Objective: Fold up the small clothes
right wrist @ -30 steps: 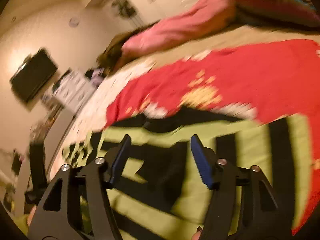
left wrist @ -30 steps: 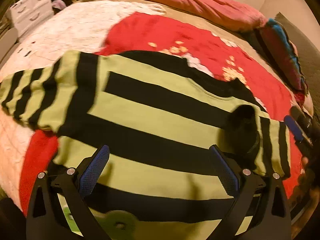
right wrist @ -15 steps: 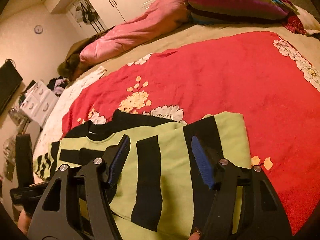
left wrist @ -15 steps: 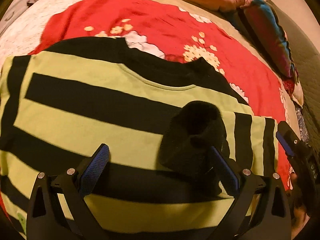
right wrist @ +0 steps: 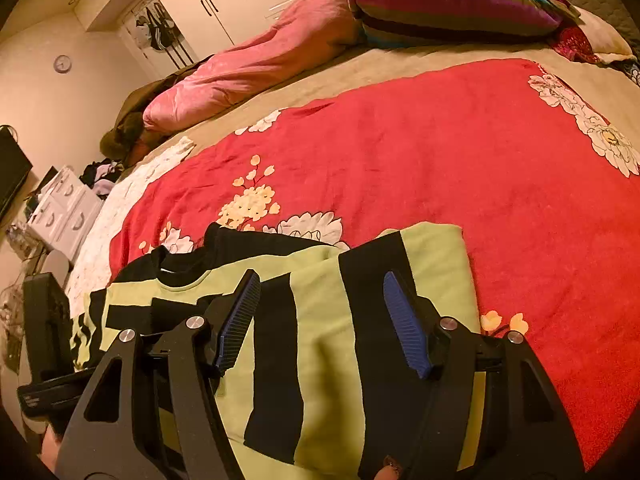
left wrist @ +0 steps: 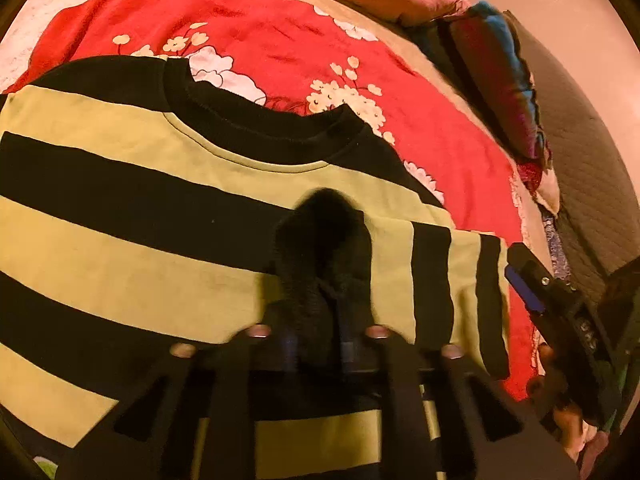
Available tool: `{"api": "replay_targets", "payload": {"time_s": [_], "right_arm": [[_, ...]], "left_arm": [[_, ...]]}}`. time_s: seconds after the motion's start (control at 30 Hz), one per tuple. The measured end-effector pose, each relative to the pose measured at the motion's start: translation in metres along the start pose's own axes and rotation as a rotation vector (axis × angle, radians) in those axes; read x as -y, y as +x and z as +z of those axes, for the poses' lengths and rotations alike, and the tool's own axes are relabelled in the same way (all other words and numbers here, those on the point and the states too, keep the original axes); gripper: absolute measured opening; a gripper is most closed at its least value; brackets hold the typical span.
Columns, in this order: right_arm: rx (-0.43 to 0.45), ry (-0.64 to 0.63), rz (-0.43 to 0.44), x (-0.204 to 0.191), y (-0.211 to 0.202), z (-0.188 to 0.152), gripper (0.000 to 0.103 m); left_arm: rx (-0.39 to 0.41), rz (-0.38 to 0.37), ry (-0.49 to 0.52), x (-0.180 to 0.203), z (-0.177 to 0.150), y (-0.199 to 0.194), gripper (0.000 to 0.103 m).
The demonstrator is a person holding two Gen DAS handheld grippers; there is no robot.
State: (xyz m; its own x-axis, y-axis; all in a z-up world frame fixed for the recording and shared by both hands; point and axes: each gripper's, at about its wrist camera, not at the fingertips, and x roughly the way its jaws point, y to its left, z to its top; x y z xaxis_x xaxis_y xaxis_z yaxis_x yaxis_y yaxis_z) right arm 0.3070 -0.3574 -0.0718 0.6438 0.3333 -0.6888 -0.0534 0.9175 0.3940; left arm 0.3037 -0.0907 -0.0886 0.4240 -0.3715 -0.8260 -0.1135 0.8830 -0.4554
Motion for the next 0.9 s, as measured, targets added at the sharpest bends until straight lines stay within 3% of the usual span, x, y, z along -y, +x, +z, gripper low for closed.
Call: {"api": "replay_targets", "payload": {"time_s": [0.27,0.5,0.9], "right_arm": [[0.036,0.001,0.034,-0.001,-0.007,0.002,0.057],[0.018,-0.032,0.052,-0.011,-0.004,-0.001,0.057],[-0.085,-0.283,0.079,-0.080,0.019,-0.037,0.057]], "left_arm": [[0.101,-0.065,-0.021,-0.020,0.004,-0.053,0.012],[0.255,0.043,-0.040,-0.061,0.016,-0.118,0.012],[0.242,0.140,-0.078,-0.102,0.018,-0.109,0.012]]}}
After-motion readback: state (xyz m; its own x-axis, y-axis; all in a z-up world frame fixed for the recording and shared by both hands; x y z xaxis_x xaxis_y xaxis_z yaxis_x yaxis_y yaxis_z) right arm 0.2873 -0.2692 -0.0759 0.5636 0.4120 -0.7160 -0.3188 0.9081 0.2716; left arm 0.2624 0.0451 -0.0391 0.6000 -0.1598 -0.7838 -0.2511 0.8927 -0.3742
